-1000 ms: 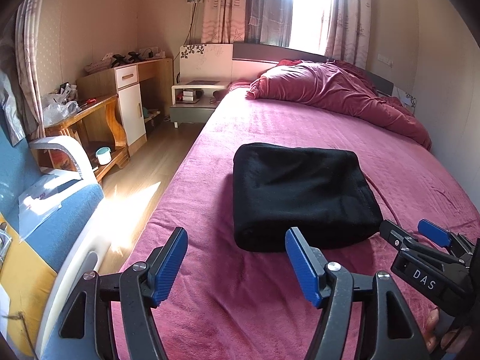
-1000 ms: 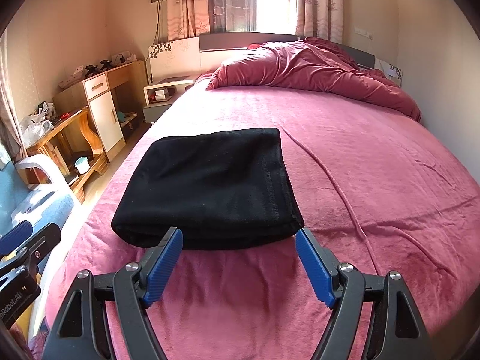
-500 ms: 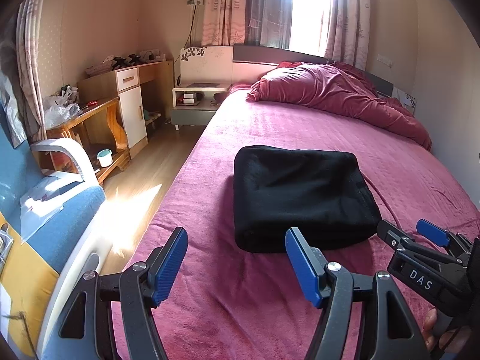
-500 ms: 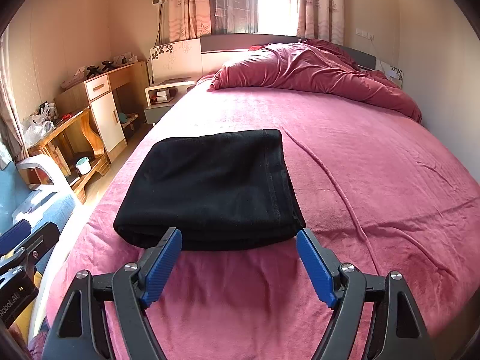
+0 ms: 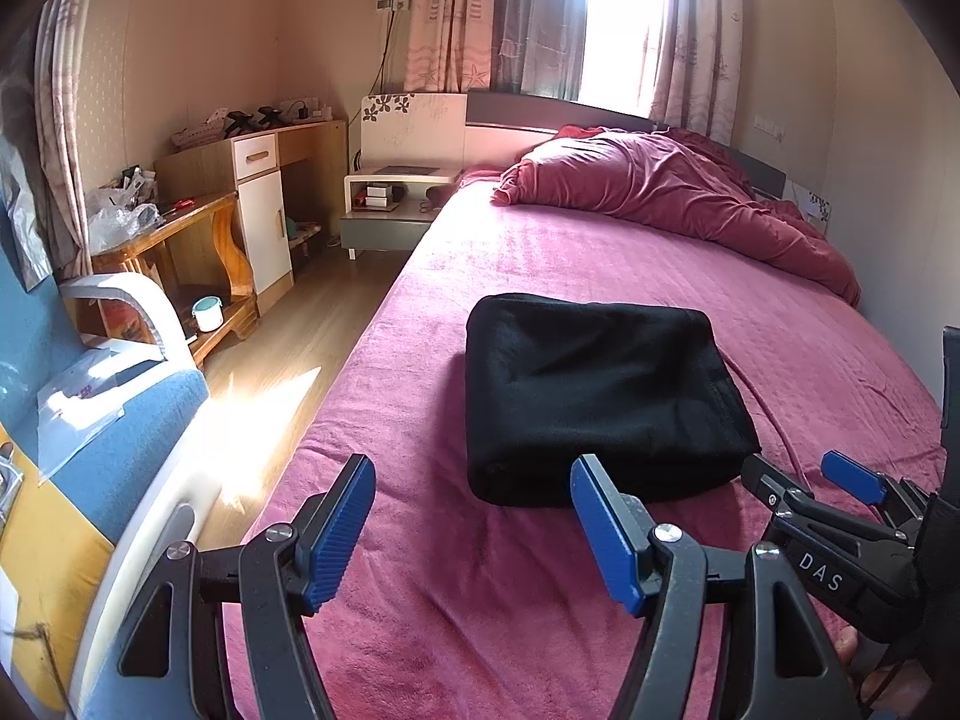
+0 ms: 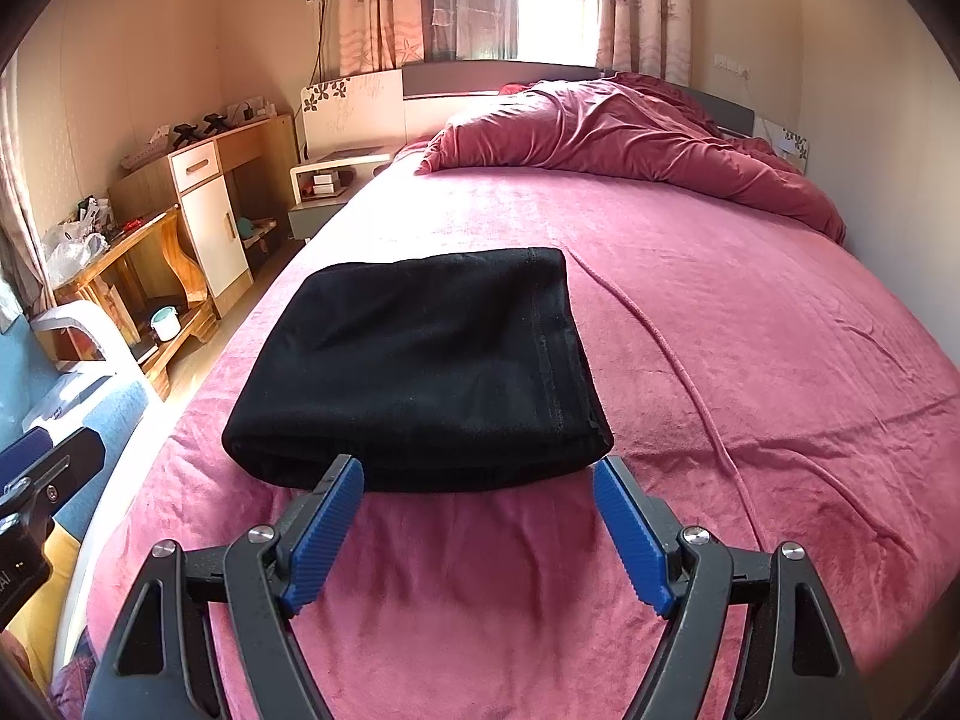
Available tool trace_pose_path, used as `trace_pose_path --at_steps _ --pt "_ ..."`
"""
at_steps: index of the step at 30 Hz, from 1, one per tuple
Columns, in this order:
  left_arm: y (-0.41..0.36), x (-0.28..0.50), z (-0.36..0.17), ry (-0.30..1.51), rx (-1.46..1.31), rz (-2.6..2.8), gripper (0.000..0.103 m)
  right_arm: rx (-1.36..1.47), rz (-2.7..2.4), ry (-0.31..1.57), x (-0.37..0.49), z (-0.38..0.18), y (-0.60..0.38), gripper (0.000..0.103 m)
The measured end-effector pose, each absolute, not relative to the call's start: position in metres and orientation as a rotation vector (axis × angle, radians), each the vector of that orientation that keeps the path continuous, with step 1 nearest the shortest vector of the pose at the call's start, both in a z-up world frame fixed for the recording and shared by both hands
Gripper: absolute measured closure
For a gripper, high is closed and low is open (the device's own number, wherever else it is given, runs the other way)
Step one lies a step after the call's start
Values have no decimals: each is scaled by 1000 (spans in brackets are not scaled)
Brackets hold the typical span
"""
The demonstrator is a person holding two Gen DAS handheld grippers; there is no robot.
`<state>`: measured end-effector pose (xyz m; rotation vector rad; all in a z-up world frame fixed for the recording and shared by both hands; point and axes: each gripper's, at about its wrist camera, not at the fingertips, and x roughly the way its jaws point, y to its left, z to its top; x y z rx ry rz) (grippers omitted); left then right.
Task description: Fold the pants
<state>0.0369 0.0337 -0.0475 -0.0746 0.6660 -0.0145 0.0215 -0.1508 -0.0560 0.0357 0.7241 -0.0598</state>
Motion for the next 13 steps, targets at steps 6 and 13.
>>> trace_pose_path --at_steps 6,13 --pt "35 39 -50 678 -77 -25 34 40 -65 734 22 -61 -153 23" --pt "36 40 -51 664 -83 -38 36 46 -74 751 24 -68 -158 23"
